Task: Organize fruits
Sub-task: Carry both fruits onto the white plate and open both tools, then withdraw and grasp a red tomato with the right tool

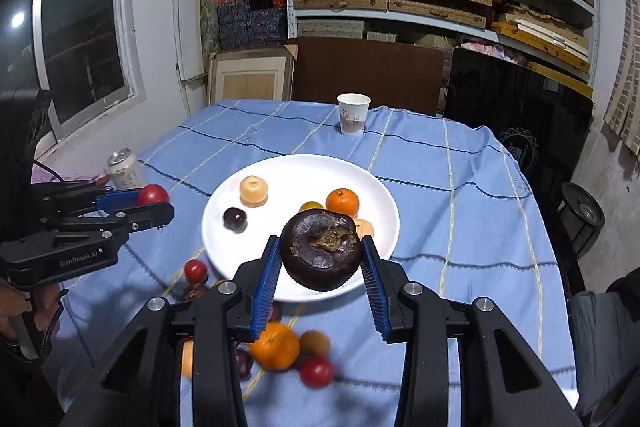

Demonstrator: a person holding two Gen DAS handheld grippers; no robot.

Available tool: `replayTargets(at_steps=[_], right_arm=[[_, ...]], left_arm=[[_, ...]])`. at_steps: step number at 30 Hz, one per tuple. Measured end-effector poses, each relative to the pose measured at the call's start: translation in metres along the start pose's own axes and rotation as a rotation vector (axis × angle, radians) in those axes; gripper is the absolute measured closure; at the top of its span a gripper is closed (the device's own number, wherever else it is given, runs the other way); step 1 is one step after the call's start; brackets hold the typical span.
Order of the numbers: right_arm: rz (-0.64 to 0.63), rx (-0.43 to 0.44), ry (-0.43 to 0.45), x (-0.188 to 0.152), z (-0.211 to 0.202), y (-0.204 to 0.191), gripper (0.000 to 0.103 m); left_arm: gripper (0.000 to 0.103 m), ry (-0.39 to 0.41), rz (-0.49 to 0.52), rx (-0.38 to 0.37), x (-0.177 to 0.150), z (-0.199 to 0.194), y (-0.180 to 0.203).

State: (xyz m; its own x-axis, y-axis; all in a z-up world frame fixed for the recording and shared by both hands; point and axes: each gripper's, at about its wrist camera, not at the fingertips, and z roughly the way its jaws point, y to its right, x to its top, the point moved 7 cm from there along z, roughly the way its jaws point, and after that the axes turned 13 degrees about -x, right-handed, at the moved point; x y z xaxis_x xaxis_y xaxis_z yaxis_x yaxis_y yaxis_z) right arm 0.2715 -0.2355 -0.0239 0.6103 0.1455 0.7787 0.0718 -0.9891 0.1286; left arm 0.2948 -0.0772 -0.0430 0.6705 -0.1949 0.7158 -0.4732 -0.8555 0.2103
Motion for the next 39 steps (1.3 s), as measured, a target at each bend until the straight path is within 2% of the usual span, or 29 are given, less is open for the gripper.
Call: replayTargets(at_steps=[6, 12, 13, 14, 15, 17, 18, 23, 27, 30, 34, 38, 39], right_arm=[[-0.021, 0.008, -0.083, 0.005, 0.077, -0.009, 0.062], [-0.064, 0.027, -0.105, 0.004, 0.116, -0.029, 0.062], [-0.075, 0.027, -0.095, 0.004, 0.118, -0.031, 0.060], [-0.082, 0.021, -0.080, 0.004, 0.116, -0.032, 0.052], [-0.086, 0.013, -0.050, 0.006, 0.112, -0.032, 0.045], [-0.096, 0.004, -0.027, 0.007, 0.104, -0.032, 0.044], [-0.094, -0.004, -0.020, 0.007, 0.100, -0.030, 0.044], [-0.038, -0.011, -0.024, -0.004, 0.065, -0.013, 0.044], [-0.004, -0.010, -0.059, -0.042, 0.028, 0.000, 0.044], [0.029, 0.009, -0.115, -0.087, 0.008, 0.003, 0.044], [0.024, -0.029, -0.160, -0.125, 0.008, -0.005, 0.044], [0.035, -0.060, -0.190, -0.135, 0.022, -0.008, 0.048], [0.030, -0.065, -0.204, -0.136, 0.027, -0.010, 0.051]], left_arm=[[0.075, -0.067, -0.007, 0.029, 0.022, 0.068, -0.017], [0.074, -0.131, -0.054, 0.052, 0.029, 0.124, -0.049], [0.072, -0.140, -0.060, 0.051, 0.029, 0.129, -0.052], [0.061, -0.147, -0.067, 0.041, 0.028, 0.133, -0.054], [0.055, -0.141, -0.066, 0.038, 0.028, 0.133, -0.054], [0.030, -0.108, -0.056, 0.056, 0.030, 0.126, -0.055], [0.028, -0.087, -0.058, 0.065, 0.032, 0.119, -0.056], [0.028, -0.020, -0.114, 0.011, 0.022, 0.072, -0.052], [0.024, 0.001, -0.049, 0.001, -0.012, 0.031, -0.030], [0.019, 0.004, -0.031, -0.025, -0.048, 0.007, -0.015], [0.019, -0.032, -0.063, -0.067, -0.094, -0.003, -0.005], [0.019, -0.078, -0.032, -0.053, -0.122, -0.003, 0.008], [0.020, -0.085, -0.018, -0.048, -0.126, -0.003, 0.011]])
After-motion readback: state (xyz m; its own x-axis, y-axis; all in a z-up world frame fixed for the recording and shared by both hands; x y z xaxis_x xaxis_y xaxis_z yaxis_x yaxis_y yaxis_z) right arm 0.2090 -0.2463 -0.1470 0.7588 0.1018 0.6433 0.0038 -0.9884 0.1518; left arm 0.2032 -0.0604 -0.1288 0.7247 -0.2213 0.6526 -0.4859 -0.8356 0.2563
